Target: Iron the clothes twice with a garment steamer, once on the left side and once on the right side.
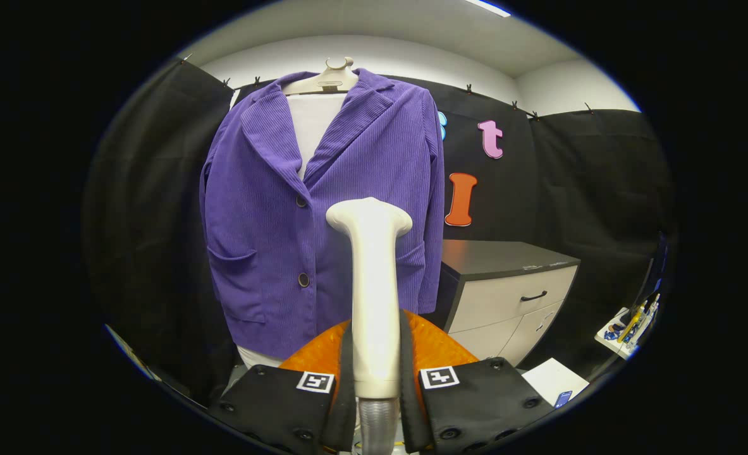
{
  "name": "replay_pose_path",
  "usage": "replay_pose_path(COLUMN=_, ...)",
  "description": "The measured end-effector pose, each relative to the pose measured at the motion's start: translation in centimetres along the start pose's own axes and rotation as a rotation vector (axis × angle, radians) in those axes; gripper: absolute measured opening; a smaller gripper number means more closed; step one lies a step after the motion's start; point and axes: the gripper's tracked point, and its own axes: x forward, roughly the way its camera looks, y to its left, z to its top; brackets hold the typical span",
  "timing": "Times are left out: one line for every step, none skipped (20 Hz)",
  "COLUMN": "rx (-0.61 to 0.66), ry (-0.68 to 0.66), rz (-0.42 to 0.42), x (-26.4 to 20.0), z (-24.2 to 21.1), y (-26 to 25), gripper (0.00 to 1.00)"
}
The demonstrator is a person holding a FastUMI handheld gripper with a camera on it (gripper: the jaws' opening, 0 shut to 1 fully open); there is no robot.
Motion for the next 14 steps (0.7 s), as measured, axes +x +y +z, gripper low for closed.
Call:
replay_pose_path(rx=0.003, ry=0.011, rz=0.002, x=0.1, z=-0.7, y=0.0, gripper=0.36)
replay_pose_path(rx=0.004, ry=0.026, rz=0.004, x=-0.1, z=-1.4, y=0.0, gripper=0.36)
replay_pose_path(rx=0.005, ry=0.039, rz=0.004, x=-0.1, z=-2.1, y=-0.1, gripper=0.36)
replay_pose_path(rx=0.004, ry=0.049, rz=0.002, x=-0.4, z=-3.0, y=-0.3, gripper=0.36)
replay_pose_path(rx=0.005, ry=0.055, rz=0.0, x=-0.5, z=-3.5, y=-0.5, gripper=0.36)
replay_pose_path(rx=0.006, ry=0.06, rz=-0.001, x=-0.6, z=-3.9, y=-0.5, gripper=0.36)
replay_pose_path(rx=0.006, ry=0.062, rz=-0.001, x=-0.7, z=-4.3, y=-0.5, gripper=0.36)
replay_pose_path(rx=0.003, ry=0.065, rz=0.0, x=-1.0, z=-4.8, y=-0.6, gripper=0.36)
replay_pose_path(rx=0.0, ry=0.069, rz=-0.001, x=-0.8, z=-5.3, y=-0.6, gripper=0.36)
replay_pose_path(rx=-0.002, ry=0.077, rz=-0.001, x=-0.8, z=-5.9, y=-0.7, gripper=0.36)
replay_pose_path(rx=-0.002, ry=0.087, rz=-0.002, x=-0.8, z=-6.6, y=-0.7, gripper=0.36)
replay_pose_path(rx=0.0, ry=0.1, rz=-0.001, x=-0.7, z=-7.2, y=-0.7, gripper=0.36)
replay_pose_path(rx=0.001, ry=0.115, rz=0.001, x=-0.7, z=-8.0, y=-0.7, gripper=0.37)
replay_pose_path(rx=0.0, ry=0.129, rz=0.001, x=-0.8, z=-8.9, y=-0.8, gripper=0.37)
